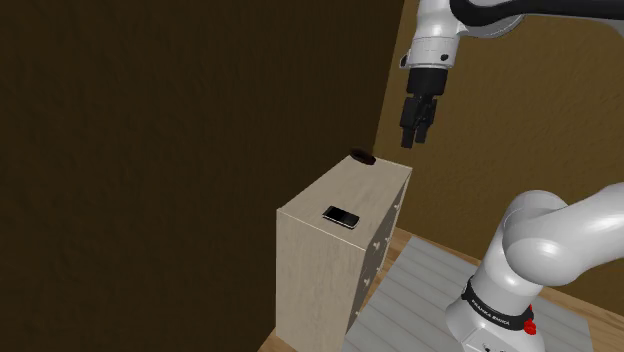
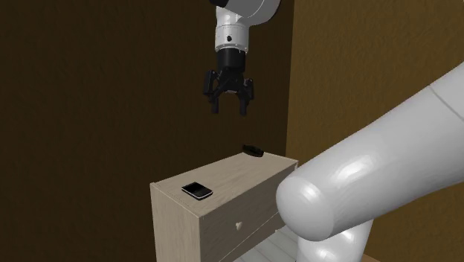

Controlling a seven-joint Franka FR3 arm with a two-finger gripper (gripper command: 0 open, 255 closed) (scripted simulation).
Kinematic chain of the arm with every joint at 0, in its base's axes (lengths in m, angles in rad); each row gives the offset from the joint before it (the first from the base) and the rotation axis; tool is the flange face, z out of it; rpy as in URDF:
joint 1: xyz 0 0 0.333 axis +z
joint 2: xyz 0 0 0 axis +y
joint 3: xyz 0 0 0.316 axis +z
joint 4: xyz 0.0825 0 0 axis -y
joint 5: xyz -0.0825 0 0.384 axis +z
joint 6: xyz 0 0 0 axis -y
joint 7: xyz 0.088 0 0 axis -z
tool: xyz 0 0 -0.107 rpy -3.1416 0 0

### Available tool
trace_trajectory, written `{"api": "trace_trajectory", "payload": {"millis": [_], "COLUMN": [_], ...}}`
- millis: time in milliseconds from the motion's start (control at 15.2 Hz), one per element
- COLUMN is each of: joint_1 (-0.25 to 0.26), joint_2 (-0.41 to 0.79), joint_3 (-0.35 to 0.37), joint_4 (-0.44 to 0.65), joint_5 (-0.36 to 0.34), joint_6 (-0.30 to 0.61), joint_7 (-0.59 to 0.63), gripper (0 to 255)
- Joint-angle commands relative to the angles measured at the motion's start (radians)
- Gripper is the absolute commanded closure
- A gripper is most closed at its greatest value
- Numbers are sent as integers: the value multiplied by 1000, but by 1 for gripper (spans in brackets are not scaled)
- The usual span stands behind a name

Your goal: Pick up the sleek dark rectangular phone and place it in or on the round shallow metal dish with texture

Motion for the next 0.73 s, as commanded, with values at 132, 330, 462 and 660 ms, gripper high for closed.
{"api": "trace_trajectory", "payload": {"millis": [132,330,462,660], "joint_1": [9,23,33,47], "joint_2": [23,69,108,177], "joint_3": [4,9,12,18], "joint_4": [-46,-104,-137,-174], "joint_5": [-5,-12,-15,-20], "joint_6": [75,189,266,383], "joint_7": [-26,-64,-89,-124], "gripper": [0,0,0,0]}}
